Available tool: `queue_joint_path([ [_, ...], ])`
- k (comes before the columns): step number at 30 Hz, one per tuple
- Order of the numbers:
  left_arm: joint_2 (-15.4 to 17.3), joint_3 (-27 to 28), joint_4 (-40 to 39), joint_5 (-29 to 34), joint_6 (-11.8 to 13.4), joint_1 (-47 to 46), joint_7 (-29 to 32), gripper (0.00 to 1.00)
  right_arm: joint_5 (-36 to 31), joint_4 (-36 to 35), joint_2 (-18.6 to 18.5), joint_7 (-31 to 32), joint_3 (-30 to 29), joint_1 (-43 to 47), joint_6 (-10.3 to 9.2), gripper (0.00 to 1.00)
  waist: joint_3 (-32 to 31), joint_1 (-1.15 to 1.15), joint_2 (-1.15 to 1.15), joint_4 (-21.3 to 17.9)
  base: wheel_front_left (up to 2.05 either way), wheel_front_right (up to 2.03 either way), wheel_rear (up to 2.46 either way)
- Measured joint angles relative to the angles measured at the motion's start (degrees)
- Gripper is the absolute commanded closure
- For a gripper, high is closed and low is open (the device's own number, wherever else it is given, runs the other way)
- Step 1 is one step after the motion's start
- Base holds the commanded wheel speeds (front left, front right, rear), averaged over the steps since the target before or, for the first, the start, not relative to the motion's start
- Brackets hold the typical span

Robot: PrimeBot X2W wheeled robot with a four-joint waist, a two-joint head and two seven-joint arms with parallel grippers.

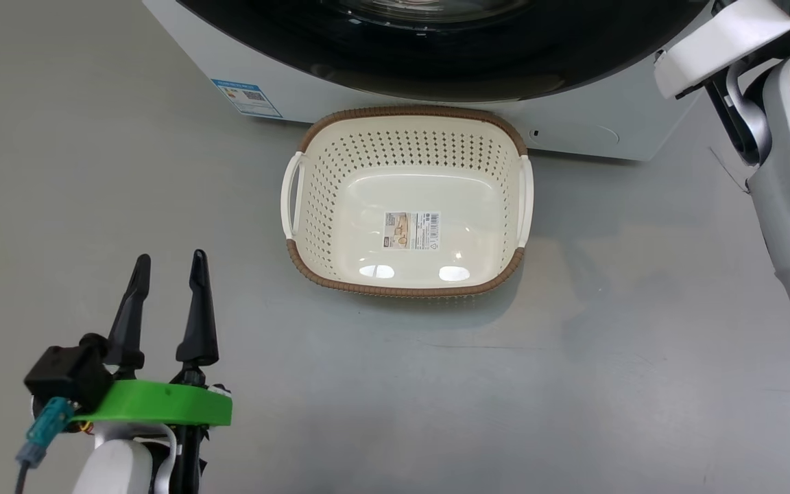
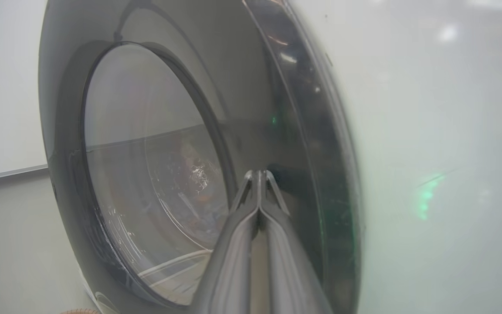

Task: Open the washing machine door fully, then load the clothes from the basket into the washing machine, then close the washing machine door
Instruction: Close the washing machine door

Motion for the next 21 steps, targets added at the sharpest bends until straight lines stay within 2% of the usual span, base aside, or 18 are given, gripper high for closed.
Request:
queue_joint_path([
  [7, 0.00, 3.52, -0.38, -6.02, 0.89, -0.09, -0.01, 0.00, 2.61, -2.94, 3.19, 0.21, 0.65, 3.61, -0.92, 0.98, -2.83, 0.00, 0.00, -1.53, 0.00, 0.00, 0.00],
  [8, -0.01, 3.70, 0.13, -6.98, 0.89, -0.07, -0.01, 0.00, 2.88, -3.26, 3.52, 0.25, 0.92, 5.02, -0.92, 0.77, -3.34, 0.00, 0.00, -1.78, 0.00, 0.00, 0.00],
  [10, -0.07, 4.71, 0.81, -6.91, 1.02, -0.05, -0.01, 0.00, 3.65, -4.00, 4.10, 0.37, 1.48, 8.06, -0.92, 0.53, -4.41, 0.00, 0.00, -2.31, 0.00, 0.00, 0.00],
  [12, -0.09, 6.03, 2.04, -5.10, 1.92, 0.01, -0.01, 0.00, 4.14, -4.87, 4.60, 0.41, 1.90, 10.84, -0.92, 0.06, -5.63, 0.00, 0.00, -2.92, 0.00, 0.00, 0.00],
  [13, -0.11, 6.83, 2.46, -5.08, 1.97, 0.10, 0.00, 0.00, 4.37, -5.42, 4.85, 0.42, 2.25, 11.98, -0.92, 0.00, -6.27, 0.00, 0.00, -3.24, 0.00, 0.00, 0.00],
  [21, -0.11, 10.79, 4.04, 0.79, 3.23, 3.10, -0.01, 0.00, 5.61, -10.88, 5.41, 0.42, 1.76, 19.84, -0.92, 0.00, -11.76, 0.00, 0.00, -6.75, 0.00, 0.00, 0.00],
])
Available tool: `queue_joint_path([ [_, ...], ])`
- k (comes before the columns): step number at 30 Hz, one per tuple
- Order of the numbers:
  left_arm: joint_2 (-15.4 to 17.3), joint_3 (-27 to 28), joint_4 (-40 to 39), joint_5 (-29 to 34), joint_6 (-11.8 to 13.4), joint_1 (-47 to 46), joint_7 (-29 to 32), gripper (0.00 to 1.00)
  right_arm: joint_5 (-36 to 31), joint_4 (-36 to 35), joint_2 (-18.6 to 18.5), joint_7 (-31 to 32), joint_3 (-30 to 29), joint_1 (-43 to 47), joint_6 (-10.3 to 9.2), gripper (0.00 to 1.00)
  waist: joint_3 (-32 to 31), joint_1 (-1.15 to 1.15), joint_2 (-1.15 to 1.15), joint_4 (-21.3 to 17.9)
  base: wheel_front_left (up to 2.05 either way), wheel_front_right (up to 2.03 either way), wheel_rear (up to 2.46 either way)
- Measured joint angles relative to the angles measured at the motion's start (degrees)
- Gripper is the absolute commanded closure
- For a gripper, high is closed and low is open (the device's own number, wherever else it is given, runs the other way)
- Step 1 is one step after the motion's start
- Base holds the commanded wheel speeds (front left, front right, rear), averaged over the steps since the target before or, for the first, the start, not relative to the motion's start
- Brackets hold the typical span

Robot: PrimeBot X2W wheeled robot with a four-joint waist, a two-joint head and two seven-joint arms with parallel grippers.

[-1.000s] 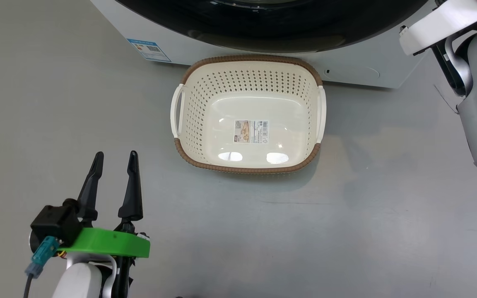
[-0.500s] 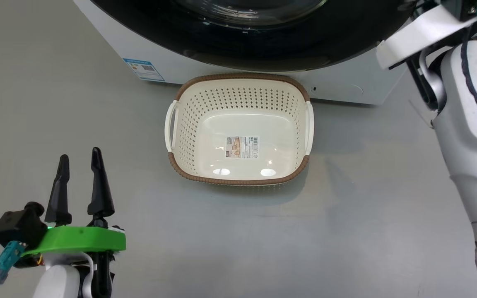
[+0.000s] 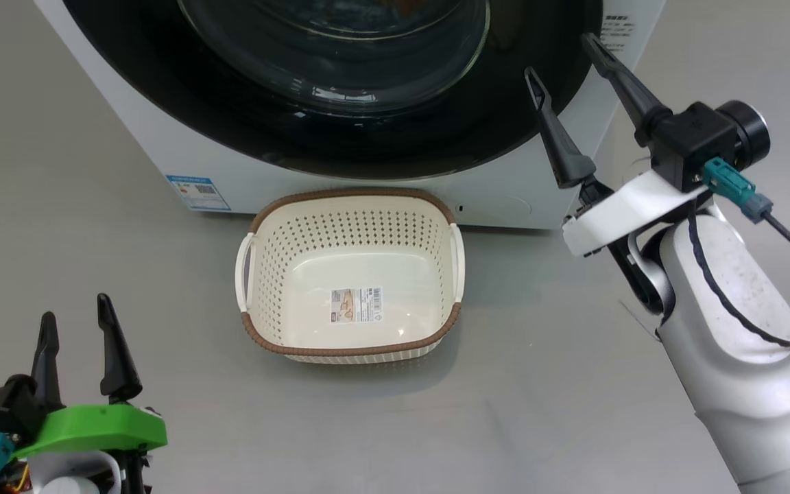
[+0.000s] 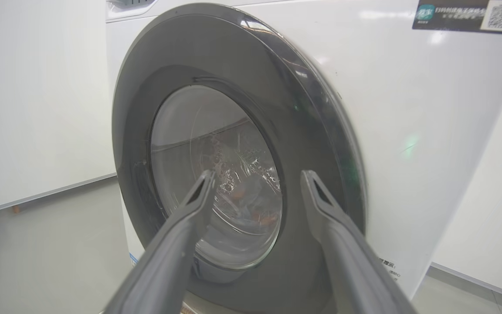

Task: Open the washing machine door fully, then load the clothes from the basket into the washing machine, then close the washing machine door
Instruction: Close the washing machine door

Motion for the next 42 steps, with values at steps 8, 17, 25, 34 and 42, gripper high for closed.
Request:
queue_joint_path([
  [8, 0.02, 0.35, 0.71, 3.71, 0.23, 3.07, 0.00, 0.00, 0.65, -2.52, -1.87, 0.00, -2.72, 9.83, 0.00, 0.00, -5.41, 0.00, 0.00, -3.37, 0.00, 0.00, 0.00],
  [17, 0.13, 1.26, 0.85, 8.66, 2.18, 8.76, 0.01, 0.00, 0.98, -4.63, -4.14, 0.00, -5.41, 20.18, 0.00, 0.00, -11.34, 0.00, 0.00, -7.22, 0.00, 0.00, 0.00],
  [25, 0.15, 1.60, -1.02, 8.68, 2.21, 8.83, 0.01, 0.00, 0.52, -7.65, -4.27, 0.00, -8.75, 25.96, -1.10, 0.00, -13.20, 0.00, 0.00, -9.27, 0.00, 0.00, 0.00],
  [34, 0.16, 2.16, -1.97, 8.50, 2.68, 10.14, 0.01, 0.00, 1.16, -9.83, -2.87, 0.01, -13.30, 33.79, -2.93, 0.00, -13.90, 0.00, 0.00, -9.49, 0.00, 0.00, 0.00],
  [42, 0.18, 2.81, -2.41, 8.50, 2.67, 11.28, 0.01, 0.00, 1.41, -11.77, -1.41, 0.01, -16.06, 39.14, -3.61, 0.00, -14.12, 0.00, 0.00, -9.81, 0.00, 0.00, 0.00],
])
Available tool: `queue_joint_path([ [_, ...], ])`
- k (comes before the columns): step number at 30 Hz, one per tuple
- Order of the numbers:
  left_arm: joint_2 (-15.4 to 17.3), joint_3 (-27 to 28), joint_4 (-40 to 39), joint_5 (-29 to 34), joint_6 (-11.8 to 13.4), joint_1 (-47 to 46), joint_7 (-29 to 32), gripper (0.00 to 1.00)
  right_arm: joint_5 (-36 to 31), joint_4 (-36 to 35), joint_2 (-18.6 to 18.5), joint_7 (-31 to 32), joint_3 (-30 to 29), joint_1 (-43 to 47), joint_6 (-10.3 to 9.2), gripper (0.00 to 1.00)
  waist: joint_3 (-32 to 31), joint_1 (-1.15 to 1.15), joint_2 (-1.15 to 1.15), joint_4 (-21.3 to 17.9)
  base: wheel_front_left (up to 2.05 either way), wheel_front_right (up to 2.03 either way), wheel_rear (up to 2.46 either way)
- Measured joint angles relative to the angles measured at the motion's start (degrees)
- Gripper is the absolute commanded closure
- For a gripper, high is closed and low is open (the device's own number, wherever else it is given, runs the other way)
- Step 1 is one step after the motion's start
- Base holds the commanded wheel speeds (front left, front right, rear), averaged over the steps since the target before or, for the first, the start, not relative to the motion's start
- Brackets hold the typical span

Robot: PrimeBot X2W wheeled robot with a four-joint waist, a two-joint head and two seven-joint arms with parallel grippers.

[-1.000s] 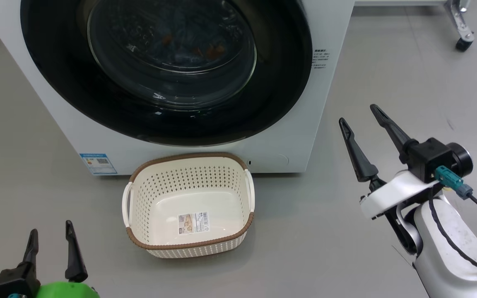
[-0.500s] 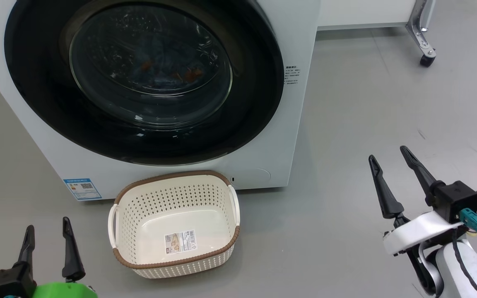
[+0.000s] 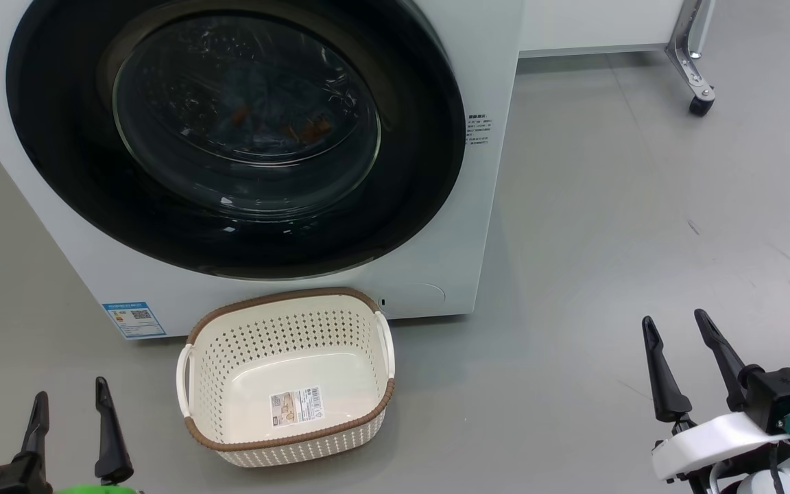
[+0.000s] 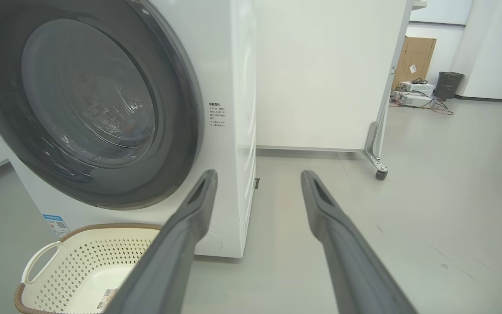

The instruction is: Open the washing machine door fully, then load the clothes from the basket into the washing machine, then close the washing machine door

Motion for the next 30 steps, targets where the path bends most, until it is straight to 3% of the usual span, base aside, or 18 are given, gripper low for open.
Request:
queue_joint_path([
  [30, 0.00, 0.27, 0.19, -4.69, -0.81, 1.09, 0.00, 0.00, -1.81, -3.08, 2.76, 0.05, -4.36, 4.72, 1.14, 0.00, -0.48, 0.00, 0.00, -0.35, 0.00, 0.00, 0.00],
])
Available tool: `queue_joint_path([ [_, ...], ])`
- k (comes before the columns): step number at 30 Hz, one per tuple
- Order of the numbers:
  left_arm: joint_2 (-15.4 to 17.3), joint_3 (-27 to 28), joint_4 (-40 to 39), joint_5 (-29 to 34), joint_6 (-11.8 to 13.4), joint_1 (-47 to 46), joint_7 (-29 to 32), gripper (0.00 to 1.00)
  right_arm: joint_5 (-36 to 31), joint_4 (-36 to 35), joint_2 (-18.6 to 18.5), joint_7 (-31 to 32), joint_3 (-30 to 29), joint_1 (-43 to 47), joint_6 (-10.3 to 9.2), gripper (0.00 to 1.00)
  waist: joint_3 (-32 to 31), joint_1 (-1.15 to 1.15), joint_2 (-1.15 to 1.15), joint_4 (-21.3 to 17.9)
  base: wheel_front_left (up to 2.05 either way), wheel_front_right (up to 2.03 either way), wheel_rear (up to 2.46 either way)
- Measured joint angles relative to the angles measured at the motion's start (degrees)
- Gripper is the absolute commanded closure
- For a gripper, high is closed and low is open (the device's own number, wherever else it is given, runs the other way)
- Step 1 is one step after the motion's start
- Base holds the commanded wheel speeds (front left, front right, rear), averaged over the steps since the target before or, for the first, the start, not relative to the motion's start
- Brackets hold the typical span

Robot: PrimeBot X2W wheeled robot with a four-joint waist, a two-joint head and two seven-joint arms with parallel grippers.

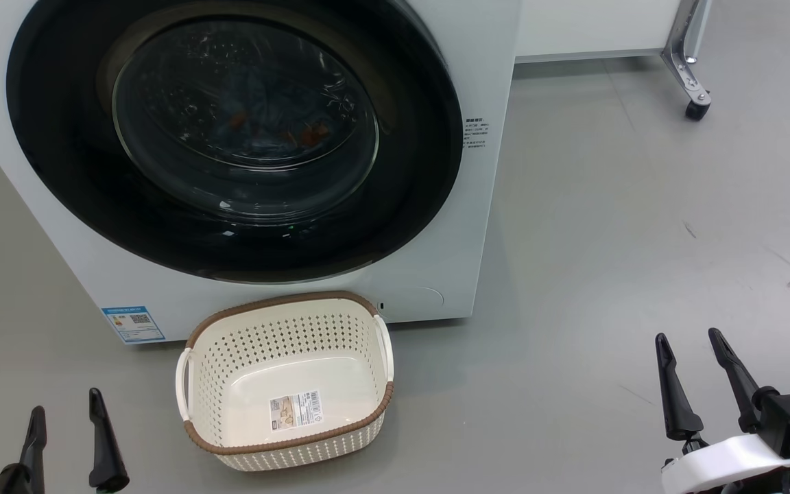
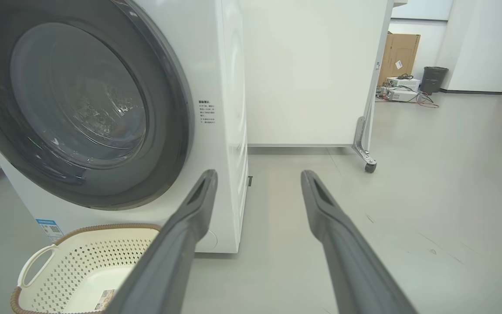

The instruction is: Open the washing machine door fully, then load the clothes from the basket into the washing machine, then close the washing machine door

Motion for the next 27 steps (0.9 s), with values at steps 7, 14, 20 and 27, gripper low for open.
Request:
queue_joint_path([
  [7, -1.34, -0.16, 3.44, -0.64, -0.20, 0.05, 0.10, 1.00, -0.22, 2.94, 1.33, 0.01, 0.40, 0.83, 0.21, 1.00, -0.12, 0.00, 0.00, 0.09, 0.00, 0.00, 0.00],
  [14, -1.34, 0.88, 5.55, -3.99, -0.47, -0.37, 2.32, 1.00, 3.08, 3.45, 1.72, 0.69, 0.24, 1.00, 0.22, 1.00, -0.04, 0.00, 0.00, -0.21, 0.00, 0.00, 0.00],
  [20, -1.33, 1.40, 6.47, -8.82, -0.79, -1.76, 4.12, 1.00, 8.20, 3.77, 1.83, 2.05, -0.70, 0.85, 0.22, 1.00, 0.04, 0.00, 0.00, -0.48, 0.00, 0.00, 0.00],
  [27, -1.32, 1.49, 7.62, -12.79, -1.25, -2.81, 5.88, 1.00, 14.92, 4.16, 1.96, 3.50, -1.29, 0.48, 0.23, 1.00, 0.11, 0.00, 0.00, -0.69, 0.00, 0.00, 0.00],
])
